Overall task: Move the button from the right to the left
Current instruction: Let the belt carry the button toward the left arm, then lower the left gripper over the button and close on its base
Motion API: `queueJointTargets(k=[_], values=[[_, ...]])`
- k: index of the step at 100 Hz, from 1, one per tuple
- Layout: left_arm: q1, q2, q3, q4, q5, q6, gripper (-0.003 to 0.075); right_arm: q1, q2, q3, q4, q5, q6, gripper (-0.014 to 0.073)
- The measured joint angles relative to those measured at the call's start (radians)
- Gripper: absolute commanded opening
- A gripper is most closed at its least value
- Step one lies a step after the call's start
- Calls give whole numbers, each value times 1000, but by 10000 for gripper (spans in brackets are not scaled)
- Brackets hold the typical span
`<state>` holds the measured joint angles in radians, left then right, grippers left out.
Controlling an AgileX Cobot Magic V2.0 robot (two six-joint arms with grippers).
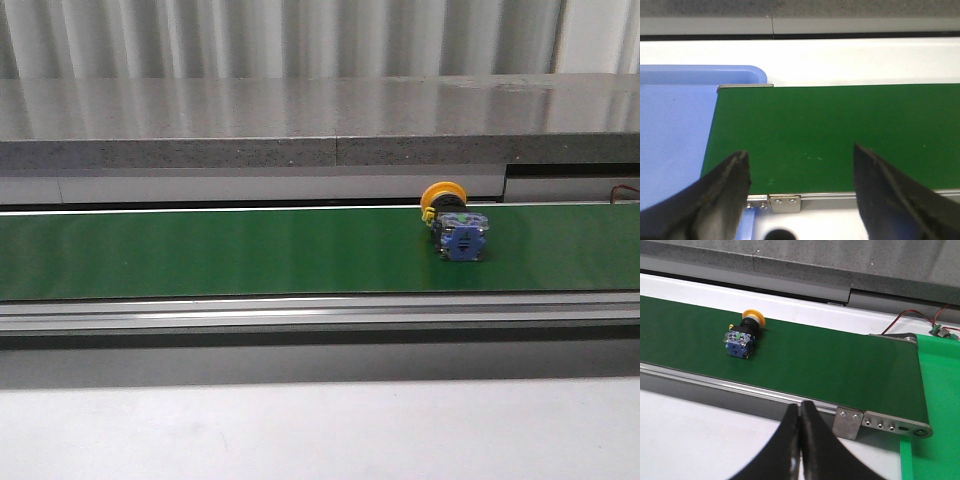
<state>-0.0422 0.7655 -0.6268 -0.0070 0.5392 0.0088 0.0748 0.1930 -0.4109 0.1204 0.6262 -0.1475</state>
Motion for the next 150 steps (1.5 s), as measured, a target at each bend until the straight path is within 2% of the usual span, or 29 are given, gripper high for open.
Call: queueJointTargets(k=[11,18,61,82,124,150], values=[[-11,106,-83,-2,67,0,564,0,0,0,0,0,0,-68],[-35,178,-133,-18,99,0,591,0,0,0,2,0,0,-68],[-338,611,-468,-137,210,-47,587,0,0,0,2,0,0,-68],[-451,780,-632,-236,265,-65,587,0,0,0,2,0,0,-68],[-580,1023,-872,-261,348,-173,587,0,0,0,2,0,0,-68],[-605,1130,-947,-257,390,-249,587,0,0,0,2,0,0,-68]])
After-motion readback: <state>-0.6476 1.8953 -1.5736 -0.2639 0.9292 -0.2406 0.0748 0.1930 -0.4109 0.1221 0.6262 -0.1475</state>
